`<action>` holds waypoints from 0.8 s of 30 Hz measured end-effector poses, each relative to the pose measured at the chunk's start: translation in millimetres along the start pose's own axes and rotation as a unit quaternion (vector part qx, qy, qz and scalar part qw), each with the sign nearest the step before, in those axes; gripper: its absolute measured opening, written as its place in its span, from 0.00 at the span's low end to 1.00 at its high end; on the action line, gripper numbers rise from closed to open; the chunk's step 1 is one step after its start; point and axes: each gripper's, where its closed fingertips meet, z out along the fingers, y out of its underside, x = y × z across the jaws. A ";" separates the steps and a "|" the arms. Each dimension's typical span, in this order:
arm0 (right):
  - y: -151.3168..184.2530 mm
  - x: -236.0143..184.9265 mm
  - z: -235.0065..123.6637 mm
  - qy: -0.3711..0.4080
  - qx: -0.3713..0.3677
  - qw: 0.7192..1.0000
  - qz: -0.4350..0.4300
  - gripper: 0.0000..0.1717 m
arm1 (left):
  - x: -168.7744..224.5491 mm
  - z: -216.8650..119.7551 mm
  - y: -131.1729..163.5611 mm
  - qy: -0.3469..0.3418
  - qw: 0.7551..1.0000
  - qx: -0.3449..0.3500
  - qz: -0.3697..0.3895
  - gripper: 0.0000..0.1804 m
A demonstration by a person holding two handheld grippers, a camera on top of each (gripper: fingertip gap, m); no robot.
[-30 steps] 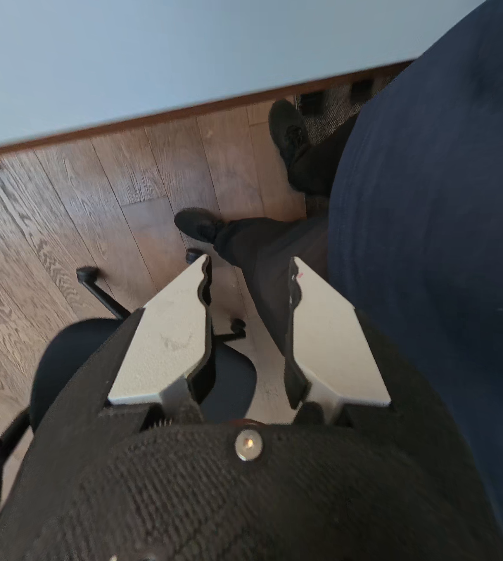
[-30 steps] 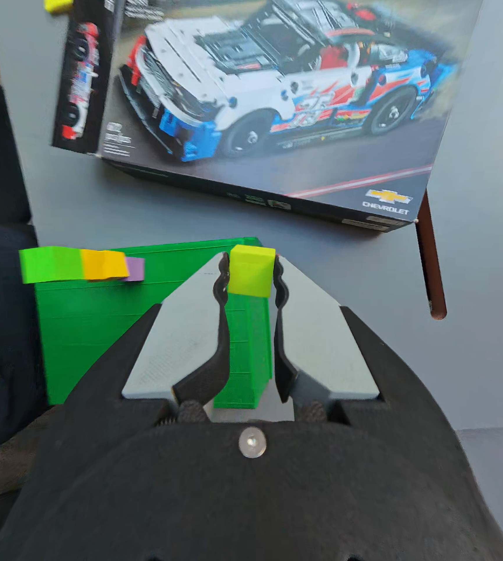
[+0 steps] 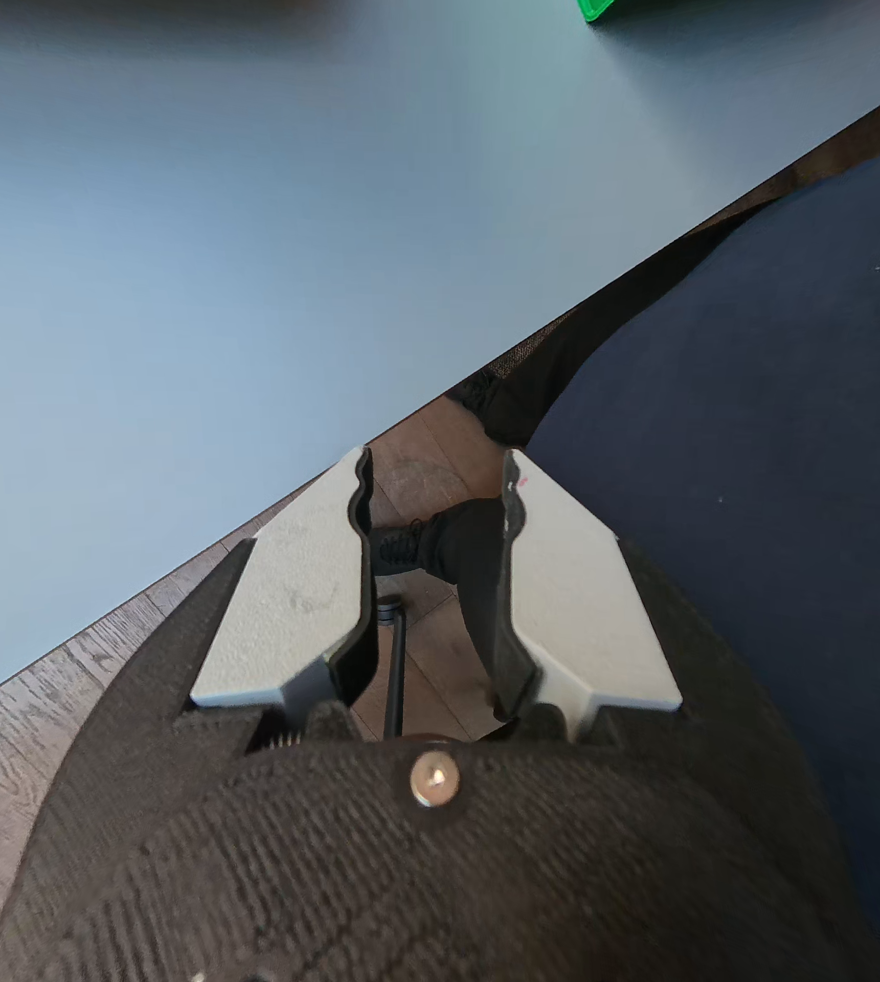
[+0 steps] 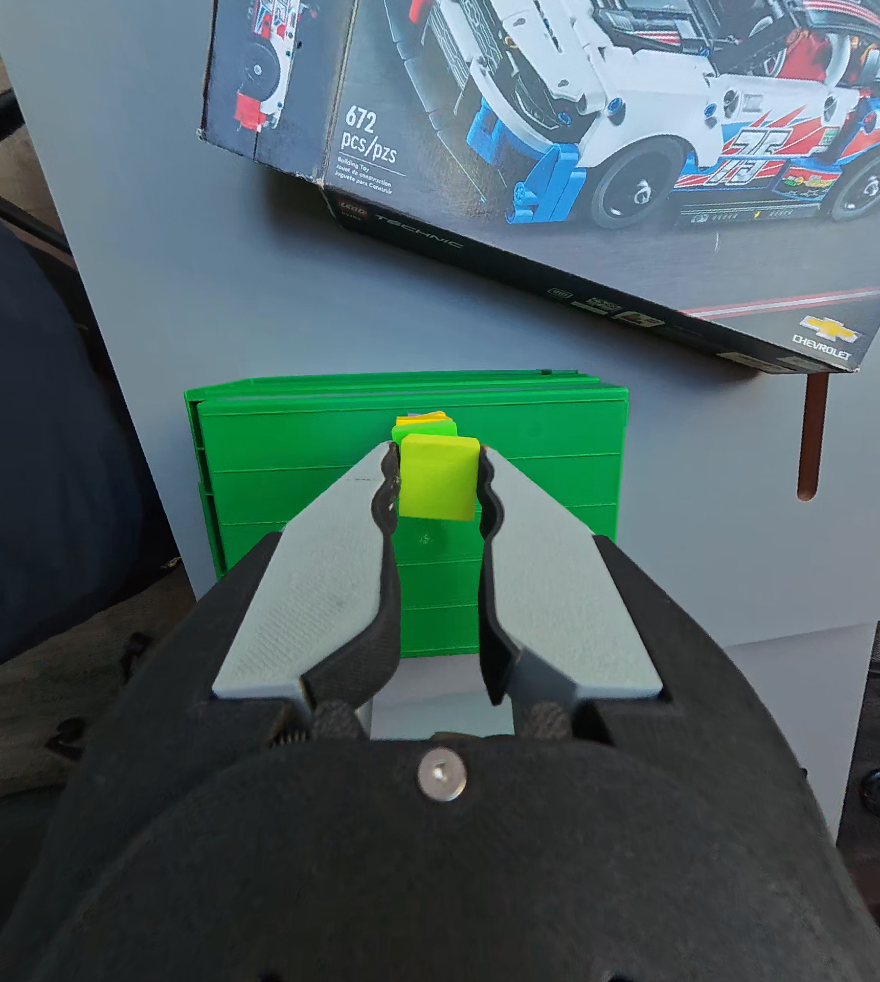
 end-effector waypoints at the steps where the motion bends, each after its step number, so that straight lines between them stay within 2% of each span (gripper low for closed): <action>1: 0.0 -0.5 -0.4 0.000 -0.001 1.000 -0.001 0.16 | 1.8 1.0 -0.3 0.001 1.000 -0.001 0.000 0.26; 6: -2.3 -4.2 -5.7 0.001 0.004 1.000 -0.011 0.15 | 10.3 5.4 0.4 0.006 1.000 -0.007 0.004 0.26; 15: 2.0 -5.0 5.9 0.003 -0.010 1.000 -0.006 0.18 | 11.6 5.6 5.2 0.008 1.000 -0.005 -0.002 0.26; 24: -0.1 -5.1 -27.7 0.030 0.034 0.998 0.053 0.23 | 11.1 5.7 13.4 0.021 1.000 0.002 -0.001 0.26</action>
